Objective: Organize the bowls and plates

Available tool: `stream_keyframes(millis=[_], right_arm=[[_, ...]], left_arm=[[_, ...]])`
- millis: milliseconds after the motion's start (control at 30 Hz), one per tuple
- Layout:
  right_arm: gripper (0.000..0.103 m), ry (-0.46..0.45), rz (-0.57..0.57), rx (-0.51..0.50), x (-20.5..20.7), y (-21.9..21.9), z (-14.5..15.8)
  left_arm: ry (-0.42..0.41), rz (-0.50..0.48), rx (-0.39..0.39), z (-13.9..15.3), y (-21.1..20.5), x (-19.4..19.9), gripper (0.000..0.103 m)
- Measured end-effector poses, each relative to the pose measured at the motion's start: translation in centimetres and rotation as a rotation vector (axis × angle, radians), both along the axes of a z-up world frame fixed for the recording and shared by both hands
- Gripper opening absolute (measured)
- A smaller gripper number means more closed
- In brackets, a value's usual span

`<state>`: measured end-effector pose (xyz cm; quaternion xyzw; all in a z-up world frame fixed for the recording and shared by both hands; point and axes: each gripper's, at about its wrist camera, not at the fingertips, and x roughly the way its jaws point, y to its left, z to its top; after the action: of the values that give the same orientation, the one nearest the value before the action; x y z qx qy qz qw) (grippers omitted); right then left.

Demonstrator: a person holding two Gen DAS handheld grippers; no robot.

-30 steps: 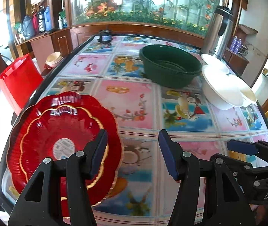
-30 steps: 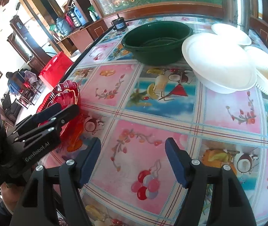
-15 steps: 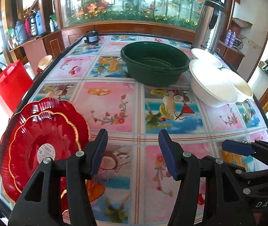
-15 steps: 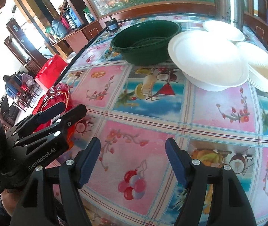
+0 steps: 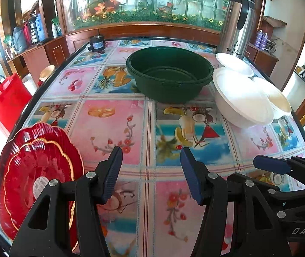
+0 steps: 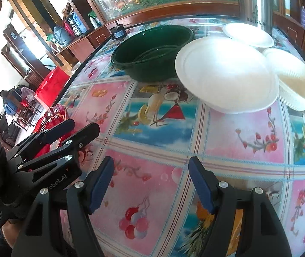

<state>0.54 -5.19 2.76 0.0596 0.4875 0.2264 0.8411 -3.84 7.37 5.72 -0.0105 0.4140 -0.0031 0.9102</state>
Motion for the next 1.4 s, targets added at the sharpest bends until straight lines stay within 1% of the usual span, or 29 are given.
stream_keyframes(millis=[200, 667, 800, 1000, 1200, 1400], right_arm=[[0.072, -0.015, 0.0, -0.009, 1.1, -0.1, 0.6], [0.074, -0.082, 0.0, -0.055, 3.2, -0.3, 2.6], [0.074, -0.108, 0.005, -0.082, 3.9, -0.3, 3.4], [0.074, -0.151, -0.017, -0.169, 5.1, -0.2, 4.0], [0.075, -0.169, -0.014, -0.196, 6.5, -0.1, 4.5], [0.076, -0.175, -0.019, -0.202, 8.0, -0.2, 5.1]], left_arm=[[0.012, 0.002, -0.008, 0.1, -0.2, 1.3, 0.056], [0.005, 0.031, -0.014, 1.2, 0.3, 3.9, 0.056], [-0.001, 0.049, -0.023, 1.7, 0.8, 4.9, 0.056], [-0.006, 0.056, -0.013, 2.5, 1.0, 6.1, 0.056], [0.01, 0.066, -0.021, 2.6, 1.5, 7.3, 0.056], [0.034, 0.079, -0.025, 2.3, 2.0, 8.7, 0.056]])
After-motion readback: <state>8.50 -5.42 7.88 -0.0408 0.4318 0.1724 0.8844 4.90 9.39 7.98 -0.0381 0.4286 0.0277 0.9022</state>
